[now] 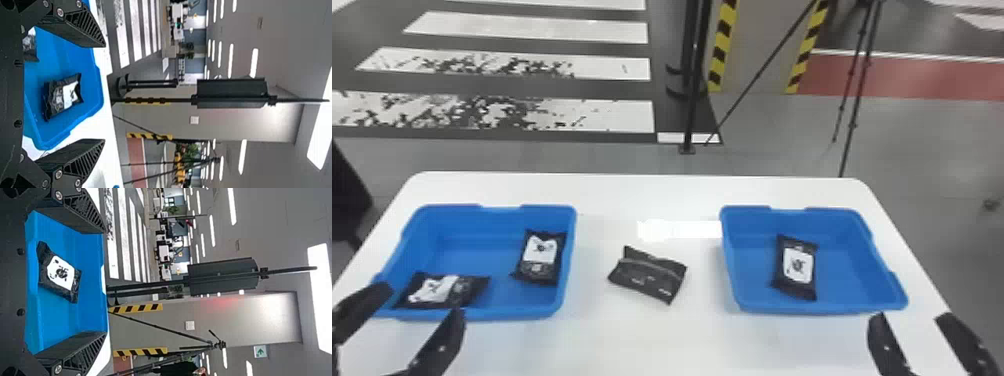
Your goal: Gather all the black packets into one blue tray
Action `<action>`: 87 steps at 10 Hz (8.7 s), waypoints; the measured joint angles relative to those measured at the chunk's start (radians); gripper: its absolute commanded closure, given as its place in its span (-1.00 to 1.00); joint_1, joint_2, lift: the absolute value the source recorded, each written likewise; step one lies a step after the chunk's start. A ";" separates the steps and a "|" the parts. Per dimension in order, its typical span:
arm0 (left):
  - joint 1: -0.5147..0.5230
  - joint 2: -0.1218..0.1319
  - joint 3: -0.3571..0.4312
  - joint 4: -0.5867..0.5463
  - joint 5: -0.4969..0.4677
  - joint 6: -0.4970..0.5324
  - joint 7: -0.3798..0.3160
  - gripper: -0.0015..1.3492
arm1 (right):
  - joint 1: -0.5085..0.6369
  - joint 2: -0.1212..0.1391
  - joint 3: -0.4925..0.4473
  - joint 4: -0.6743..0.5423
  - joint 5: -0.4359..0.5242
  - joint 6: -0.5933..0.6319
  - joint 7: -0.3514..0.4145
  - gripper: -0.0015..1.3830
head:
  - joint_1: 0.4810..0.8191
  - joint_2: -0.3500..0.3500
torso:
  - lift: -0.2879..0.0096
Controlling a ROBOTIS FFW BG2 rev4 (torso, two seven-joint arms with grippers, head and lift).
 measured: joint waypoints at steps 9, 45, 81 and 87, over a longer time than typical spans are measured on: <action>-0.779 0.131 -0.492 0.643 -0.102 0.385 -0.195 -0.75 | -0.002 0.000 0.009 0.019 -0.026 0.000 0.000 -0.85 | 0.27 -1.00 | 0.20; -0.608 0.159 0.037 0.360 -0.413 0.327 -0.381 -0.83 | -0.021 0.000 0.101 0.047 -0.146 0.021 0.000 -0.85 | 0.27 0.00 | 0.20; 0.064 0.078 -0.148 0.046 0.466 -0.137 -0.056 -0.56 | -0.678 -0.085 0.068 0.141 0.552 1.233 0.177 0.88 | 0.27 -0.28 | 0.20; -0.108 0.118 -0.171 0.046 0.525 0.080 -0.176 -0.56 | -0.507 -0.080 0.135 -0.374 0.510 1.203 0.181 0.88 | 0.27 -0.24 | 0.20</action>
